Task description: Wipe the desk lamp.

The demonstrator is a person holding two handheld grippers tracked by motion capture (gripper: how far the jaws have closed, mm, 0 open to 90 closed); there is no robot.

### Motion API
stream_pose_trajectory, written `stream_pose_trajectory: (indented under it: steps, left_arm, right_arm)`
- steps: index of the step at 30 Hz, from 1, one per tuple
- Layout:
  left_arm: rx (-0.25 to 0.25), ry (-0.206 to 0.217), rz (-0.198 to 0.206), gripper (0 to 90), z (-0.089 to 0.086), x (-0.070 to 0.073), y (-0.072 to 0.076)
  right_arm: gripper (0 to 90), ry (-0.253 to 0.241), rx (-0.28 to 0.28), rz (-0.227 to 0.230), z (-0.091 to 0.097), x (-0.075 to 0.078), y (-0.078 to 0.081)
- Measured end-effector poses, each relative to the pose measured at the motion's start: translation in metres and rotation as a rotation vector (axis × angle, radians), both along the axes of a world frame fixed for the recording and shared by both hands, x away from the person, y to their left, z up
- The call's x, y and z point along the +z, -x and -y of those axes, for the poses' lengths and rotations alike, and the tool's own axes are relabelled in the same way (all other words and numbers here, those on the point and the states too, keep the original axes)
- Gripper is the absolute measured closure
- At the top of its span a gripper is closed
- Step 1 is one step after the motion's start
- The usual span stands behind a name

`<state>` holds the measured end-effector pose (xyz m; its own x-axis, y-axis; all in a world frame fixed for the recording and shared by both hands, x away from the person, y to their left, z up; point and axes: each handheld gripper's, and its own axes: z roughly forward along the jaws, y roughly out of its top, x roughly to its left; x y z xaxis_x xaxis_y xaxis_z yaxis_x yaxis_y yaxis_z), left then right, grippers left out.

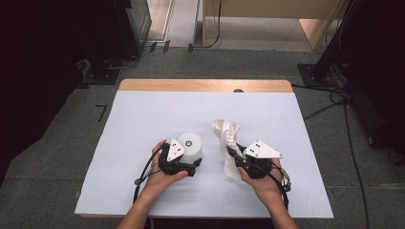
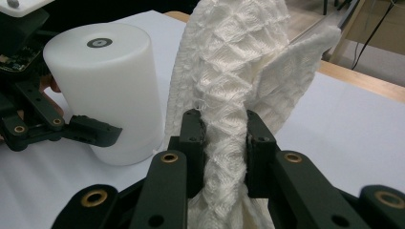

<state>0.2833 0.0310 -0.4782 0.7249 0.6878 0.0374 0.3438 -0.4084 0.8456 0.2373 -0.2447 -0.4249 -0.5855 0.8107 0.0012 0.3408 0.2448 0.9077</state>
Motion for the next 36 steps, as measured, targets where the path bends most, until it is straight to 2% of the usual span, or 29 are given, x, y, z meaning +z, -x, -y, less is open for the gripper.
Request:
stream_pose_trajectory:
  steps: [2,5,9,12,16,18,21,29,31,33,34,35,36]
  left_arm:
    - [0.0,0.008,0.005,4.9,-0.001,0.002,0.002]
    - [0.035,0.043,-0.002,3.1,-0.003,0.004,0.006]
    - [0.133,0.085,-0.014,2.1,0.0,0.001,0.012]
    - [0.207,0.069,0.0,2.2,0.011,-0.001,0.018]
    - [0.291,0.032,-0.002,2.4,0.024,-0.002,0.021]
    - [0.332,0.026,-0.003,3.2,0.027,-0.003,0.021]
    - [0.362,0.044,-0.002,4.4,0.027,-0.001,0.02]
    - [0.35,0.045,0.01,8.0,0.025,-0.002,0.018]
    - [0.331,0.048,0.021,8.1,0.021,-0.001,0.017]
    - [0.278,0.071,0.022,8.1,0.015,0.004,0.015]
    - [0.206,0.112,0.003,8.1,0.01,0.008,0.013]
    - [0.167,0.137,-0.012,8.1,0.007,0.011,0.011]
    - [0.105,0.164,-0.033,8.1,0.004,0.014,0.01]
  right_arm:
    - [74.4,-0.001,-0.003,0.0,0.001,0.0,0.0]
    - [74.3,-0.001,-0.007,0.0,0.002,0.001,0.0]
    - [74.3,0.0,-0.006,0.001,0.002,0.001,-0.001]
    - [74.3,0.0,-0.003,-0.001,0.001,0.0,-0.001]
    - [74.3,0.001,0.0,0.002,0.001,0.0,-0.001]
    - [74.3,0.003,-0.001,0.002,0.0,0.0,0.0]
    - [74.3,0.004,0.001,0.0,-0.001,-0.001,-0.001]
    - [74.3,0.015,0.01,-0.008,-0.005,-0.004,-0.001]
    - [74.3,0.015,0.009,-0.006,-0.005,-0.004,-0.001]
    - [74.4,0.012,0.009,-0.005,-0.004,-0.003,0.0]
    - [74.4,0.007,0.009,0.0,-0.004,-0.002,0.0]
    - [74.4,0.001,0.009,0.002,-0.004,0.0,0.001]
    - [74.4,0.001,0.016,0.008,-0.004,0.001,0.002]
